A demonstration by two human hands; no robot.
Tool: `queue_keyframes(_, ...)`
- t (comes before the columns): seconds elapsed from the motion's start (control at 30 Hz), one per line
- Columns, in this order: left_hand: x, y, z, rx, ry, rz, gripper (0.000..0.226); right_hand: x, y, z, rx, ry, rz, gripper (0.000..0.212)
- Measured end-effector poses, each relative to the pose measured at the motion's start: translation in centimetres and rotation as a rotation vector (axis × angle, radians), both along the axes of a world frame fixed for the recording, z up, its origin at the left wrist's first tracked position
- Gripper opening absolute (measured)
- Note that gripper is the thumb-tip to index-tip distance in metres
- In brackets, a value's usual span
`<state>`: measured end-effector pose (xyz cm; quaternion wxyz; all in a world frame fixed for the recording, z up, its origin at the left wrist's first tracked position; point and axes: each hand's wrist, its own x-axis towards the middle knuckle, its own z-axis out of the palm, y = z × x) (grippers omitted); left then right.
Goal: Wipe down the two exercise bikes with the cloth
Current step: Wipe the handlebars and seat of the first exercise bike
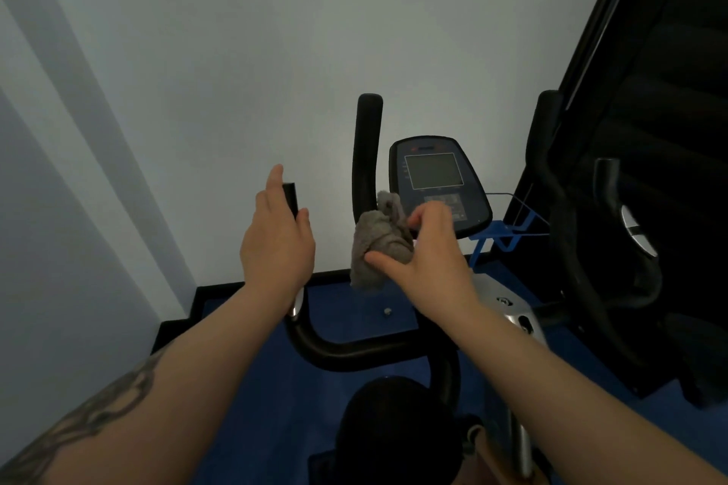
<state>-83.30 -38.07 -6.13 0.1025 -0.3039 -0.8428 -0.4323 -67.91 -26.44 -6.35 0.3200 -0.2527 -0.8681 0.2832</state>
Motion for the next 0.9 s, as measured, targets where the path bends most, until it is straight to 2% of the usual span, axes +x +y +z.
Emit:
queue_keyframes(0.1,0.0,0.1,0.0,0.009,0.001,-0.005,0.061,0.1,-0.2,-0.4,0.101,0.073,0.031,0.028)
queue_keyframes(0.2,0.0,0.0,0.0,0.011,0.002,0.000,0.060,-0.6,-0.7,0.3,0.183,0.088,0.069,0.020)
queue_keyframes(0.27,0.1,0.0,0.0,0.008,0.001,0.008,0.060,-0.4,-0.8,1.2,0.142,0.090,0.122,0.020)
queue_keyframes(0.43,0.0,0.0,-0.2,0.007,-0.004,0.019,0.060,1.7,-1.5,3.1,-0.063,-0.114,0.422,0.018)
queue_keyframes(0.5,0.0,0.0,-0.2,0.010,-0.005,0.019,0.060,2.1,-1.6,3.4,-0.133,-0.163,0.469,0.021)
queue_keyframes(0.57,0.0,0.0,-0.2,0.012,-0.004,0.014,0.060,2.0,-1.0,3.9,-0.212,-0.131,0.419,0.027)
queue_keyframes(0.67,0.1,0.0,-0.2,0.017,-0.017,0.009,0.060,1.1,0.1,3.6,-0.198,-0.021,0.114,0.028)
queue_keyframes(0.73,0.1,0.0,-0.2,0.021,-0.011,0.005,0.060,0.7,-0.1,2.5,-0.121,-0.111,-0.027,0.032)
queue_keyframes(0.8,0.1,0.0,-0.3,0.026,-0.007,-0.002,0.060,0.7,-0.5,1.2,-0.110,-0.214,-0.077,0.038)
queue_keyframes(0.9,0.0,0.0,-0.3,0.021,-0.010,0.000,0.060,0.8,-0.3,0.4,-0.322,-0.317,-0.057,0.056)
